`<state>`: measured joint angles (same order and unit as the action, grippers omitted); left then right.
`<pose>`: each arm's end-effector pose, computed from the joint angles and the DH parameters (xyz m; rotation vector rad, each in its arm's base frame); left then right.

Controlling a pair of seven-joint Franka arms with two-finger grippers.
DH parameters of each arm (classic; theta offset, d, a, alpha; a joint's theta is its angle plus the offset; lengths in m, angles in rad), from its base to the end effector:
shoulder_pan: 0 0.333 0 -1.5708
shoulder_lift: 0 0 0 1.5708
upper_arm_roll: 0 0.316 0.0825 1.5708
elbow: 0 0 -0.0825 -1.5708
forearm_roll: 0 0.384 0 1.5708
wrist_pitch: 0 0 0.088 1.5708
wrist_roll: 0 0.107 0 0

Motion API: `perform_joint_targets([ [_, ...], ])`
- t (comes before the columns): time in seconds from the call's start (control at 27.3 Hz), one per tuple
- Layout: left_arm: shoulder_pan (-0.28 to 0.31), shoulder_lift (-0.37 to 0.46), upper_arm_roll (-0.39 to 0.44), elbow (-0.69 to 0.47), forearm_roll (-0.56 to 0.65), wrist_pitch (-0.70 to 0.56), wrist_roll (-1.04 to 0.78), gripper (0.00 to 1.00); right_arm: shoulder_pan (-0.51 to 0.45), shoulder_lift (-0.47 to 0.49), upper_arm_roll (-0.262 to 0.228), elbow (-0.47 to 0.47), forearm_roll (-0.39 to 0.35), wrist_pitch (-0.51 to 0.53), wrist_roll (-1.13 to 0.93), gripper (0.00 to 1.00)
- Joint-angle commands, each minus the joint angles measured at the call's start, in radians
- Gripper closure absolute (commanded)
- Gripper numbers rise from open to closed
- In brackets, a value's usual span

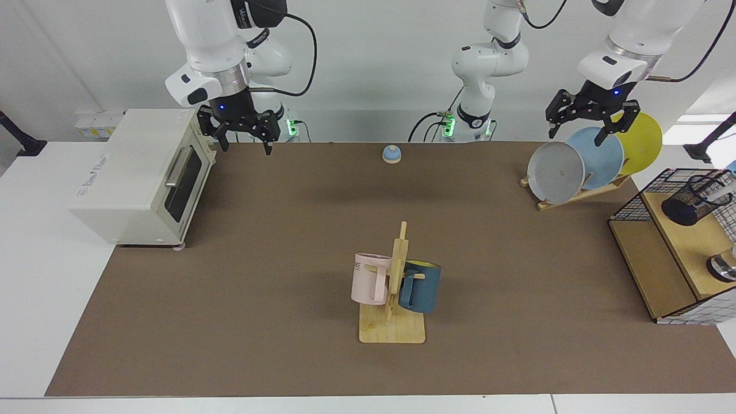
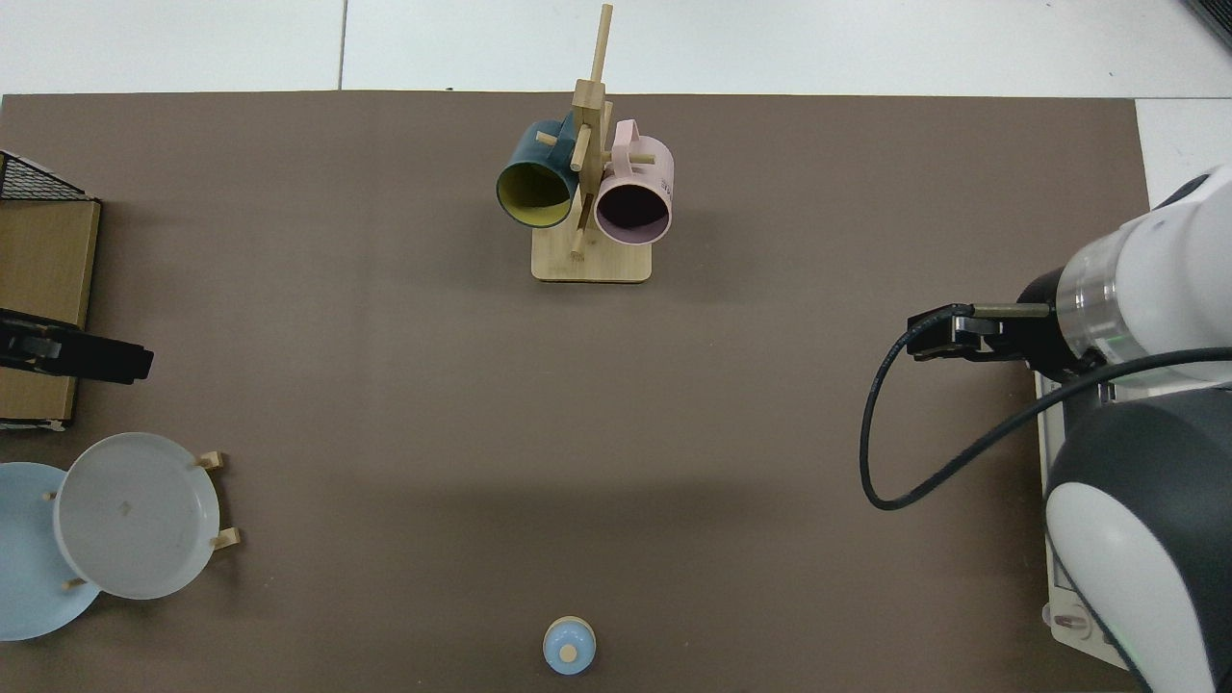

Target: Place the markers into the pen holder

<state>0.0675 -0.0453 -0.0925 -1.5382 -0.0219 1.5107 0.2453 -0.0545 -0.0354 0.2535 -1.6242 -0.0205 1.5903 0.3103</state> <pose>0.5342 -0.0171 0.6590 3.0970 -0.4234 0.0304 0.5344 0.1081 0.6198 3.1084 -0.1728 0.0121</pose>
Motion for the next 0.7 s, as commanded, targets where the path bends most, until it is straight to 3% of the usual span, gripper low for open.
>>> perform_joint_targets([
  [0.0,-0.02,0.002,0.022,0.0,-0.024,-0.021,-0.027,0.0,-0.018,-0.015,0.012,-0.016,0.007,0.017,0.012,0.0],
  [0.48,-0.097,0.035,0.062,0.066,-0.02,-0.076,-0.032,0.0,-0.018,-0.015,0.012,-0.016,0.007,0.017,0.012,0.0],
  [0.66,-0.098,0.028,0.077,0.064,-0.012,-0.058,-0.032,0.0,-0.018,-0.015,0.012,-0.016,0.007,0.017,0.012,0.0],
])
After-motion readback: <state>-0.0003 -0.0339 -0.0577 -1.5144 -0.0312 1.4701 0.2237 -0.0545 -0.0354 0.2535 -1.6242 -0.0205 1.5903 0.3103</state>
